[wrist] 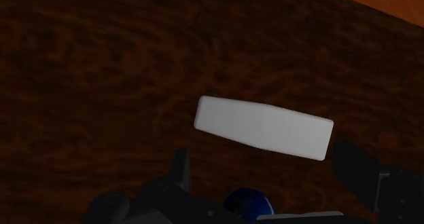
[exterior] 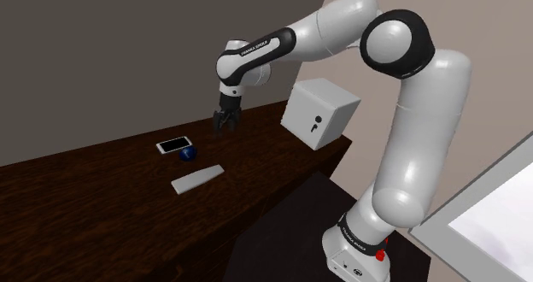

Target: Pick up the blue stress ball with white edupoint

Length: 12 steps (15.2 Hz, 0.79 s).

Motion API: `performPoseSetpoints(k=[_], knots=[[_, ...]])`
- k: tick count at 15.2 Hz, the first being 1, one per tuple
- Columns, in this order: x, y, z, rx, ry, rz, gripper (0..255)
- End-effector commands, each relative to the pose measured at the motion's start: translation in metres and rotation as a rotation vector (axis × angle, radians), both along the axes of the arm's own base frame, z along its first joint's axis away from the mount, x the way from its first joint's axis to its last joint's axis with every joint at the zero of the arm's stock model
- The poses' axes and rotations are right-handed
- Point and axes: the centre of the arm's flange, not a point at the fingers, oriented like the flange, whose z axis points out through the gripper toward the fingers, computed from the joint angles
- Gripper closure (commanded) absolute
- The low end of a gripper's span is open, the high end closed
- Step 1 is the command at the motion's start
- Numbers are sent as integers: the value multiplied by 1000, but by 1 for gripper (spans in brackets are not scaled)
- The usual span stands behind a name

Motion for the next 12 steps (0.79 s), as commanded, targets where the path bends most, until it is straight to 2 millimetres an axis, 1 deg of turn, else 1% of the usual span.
performPoseSetpoints(k=[1,12], knots=[[17,8,-20,21,7,5,0],[113,51,-123,131,48,29,0]])
